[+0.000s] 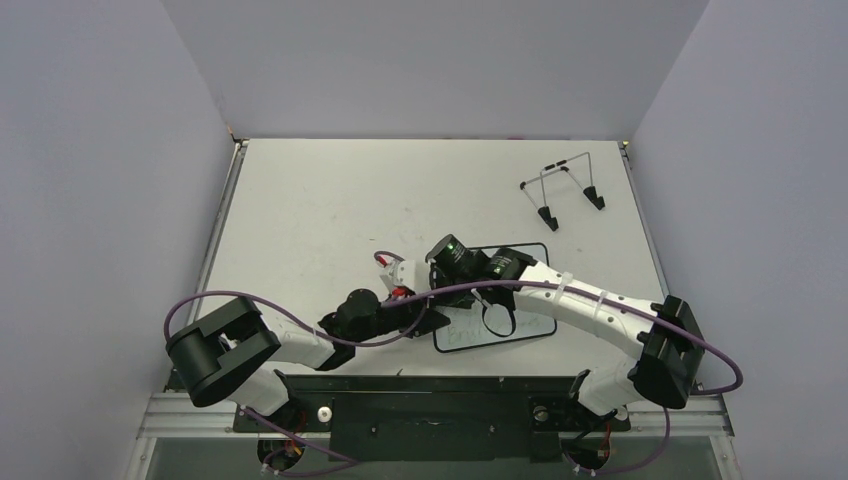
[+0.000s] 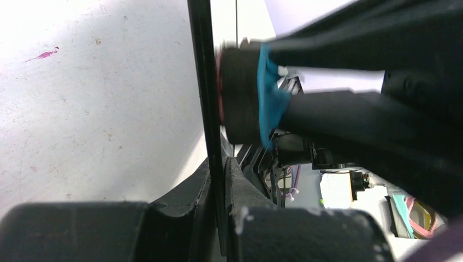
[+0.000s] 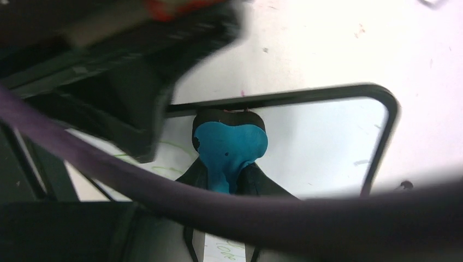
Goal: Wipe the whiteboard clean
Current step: Erase the whiteboard at the center of the board.
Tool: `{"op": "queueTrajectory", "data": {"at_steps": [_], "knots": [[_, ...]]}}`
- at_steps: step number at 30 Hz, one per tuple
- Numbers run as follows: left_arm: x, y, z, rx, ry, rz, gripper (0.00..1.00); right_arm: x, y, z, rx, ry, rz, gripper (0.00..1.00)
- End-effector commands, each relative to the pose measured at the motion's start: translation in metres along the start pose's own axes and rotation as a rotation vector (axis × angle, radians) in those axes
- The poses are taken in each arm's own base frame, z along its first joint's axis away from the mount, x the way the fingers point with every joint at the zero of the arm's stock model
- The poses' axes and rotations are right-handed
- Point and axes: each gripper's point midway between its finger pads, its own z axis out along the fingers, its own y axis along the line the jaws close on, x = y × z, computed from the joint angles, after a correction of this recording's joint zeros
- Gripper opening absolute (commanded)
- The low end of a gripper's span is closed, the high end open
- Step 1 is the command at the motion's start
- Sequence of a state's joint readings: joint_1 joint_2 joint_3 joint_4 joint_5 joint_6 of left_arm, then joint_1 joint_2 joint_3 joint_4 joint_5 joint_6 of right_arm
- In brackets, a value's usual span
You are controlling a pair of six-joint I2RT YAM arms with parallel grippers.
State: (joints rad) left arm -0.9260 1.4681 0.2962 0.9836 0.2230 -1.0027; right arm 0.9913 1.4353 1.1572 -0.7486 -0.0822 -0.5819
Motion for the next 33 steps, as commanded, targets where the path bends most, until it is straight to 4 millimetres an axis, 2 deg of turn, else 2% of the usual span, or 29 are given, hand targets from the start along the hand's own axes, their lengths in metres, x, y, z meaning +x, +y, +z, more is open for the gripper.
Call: {"op": "queueTrajectory", "data": {"at_steps": [1,3,5,6,7,8,10,11,13,16,17,19,22,24,25,27,30,32,33], "knots": [[-0.017,-0.044,0.001,0.16,-0.048,0.106,0.0,-0.002,-0.06,-0.01,0.225,-0.042,0.192,0.0],[-0.017,-0.045,0.001,0.162,-0.046,0.107,0.0,0.003,-0.057,-0.009,0.21,-0.039,0.181,0.0],[-0.017,-0.045,0.001,0.161,-0.045,0.108,0.0,0.002,-0.033,-0.004,0.081,-0.057,0.115,0.0],[-0.017,-0.045,0.001,0.161,-0.046,0.107,0.0,0.003,-0.012,-0.001,-0.014,-0.062,0.086,0.0],[-0.017,-0.045,0.001,0.162,-0.045,0.107,0.0,0.004,-0.002,0.0,-0.062,-0.063,0.025,0.0],[-0.017,-0.045,0.001,0.163,-0.045,0.108,0.0,0.006,0.02,0.0,-0.156,-0.061,-0.016,0.0],[-0.017,-0.046,0.0,0.164,-0.047,0.108,0.0,0.007,0.035,-0.002,-0.21,-0.063,-0.078,0.0],[-0.018,-0.046,0.0,0.164,-0.048,0.109,0.0,0.008,0.035,-0.001,-0.205,-0.059,-0.074,0.0],[-0.018,-0.045,-0.001,0.159,-0.051,0.109,0.0,0.007,0.017,0.001,-0.109,-0.05,-0.011,0.0],[-0.018,-0.045,-0.002,0.16,-0.052,0.11,0.0,0.013,-0.039,0.001,0.132,-0.037,0.153,0.0],[-0.018,-0.045,-0.001,0.161,-0.053,0.109,0.0,0.016,-0.052,-0.002,0.181,-0.048,0.215,0.0],[-0.017,-0.045,-0.001,0.162,-0.051,0.11,0.0,0.022,-0.064,-0.006,0.234,-0.052,0.266,0.0],[-0.016,-0.045,0.0,0.163,-0.047,0.109,0.0,0.026,-0.057,-0.006,0.204,-0.056,0.243,0.0],[-0.016,-0.046,0.001,0.165,-0.045,0.11,0.0,0.023,-0.034,-0.002,0.08,-0.069,0.163,0.0],[-0.016,-0.046,0.001,0.166,-0.045,0.111,0.0,0.019,-0.012,-0.001,-0.016,-0.08,0.119,0.0],[-0.016,-0.047,0.001,0.169,-0.045,0.111,0.0,0.013,0.009,0.0,-0.086,-0.084,0.032,0.0],[-0.015,-0.047,0.001,0.168,-0.045,0.111,0.0,0.005,0.016,0.002,-0.105,-0.085,0.015,0.0],[-0.015,-0.047,0.002,0.168,-0.047,0.111,0.0,-0.002,0.006,0.003,-0.056,-0.091,0.05,0.0],[-0.015,-0.046,0.002,0.166,-0.046,0.111,0.0,-0.006,-0.005,0.002,-0.005,-0.099,0.064,0.0]]}}
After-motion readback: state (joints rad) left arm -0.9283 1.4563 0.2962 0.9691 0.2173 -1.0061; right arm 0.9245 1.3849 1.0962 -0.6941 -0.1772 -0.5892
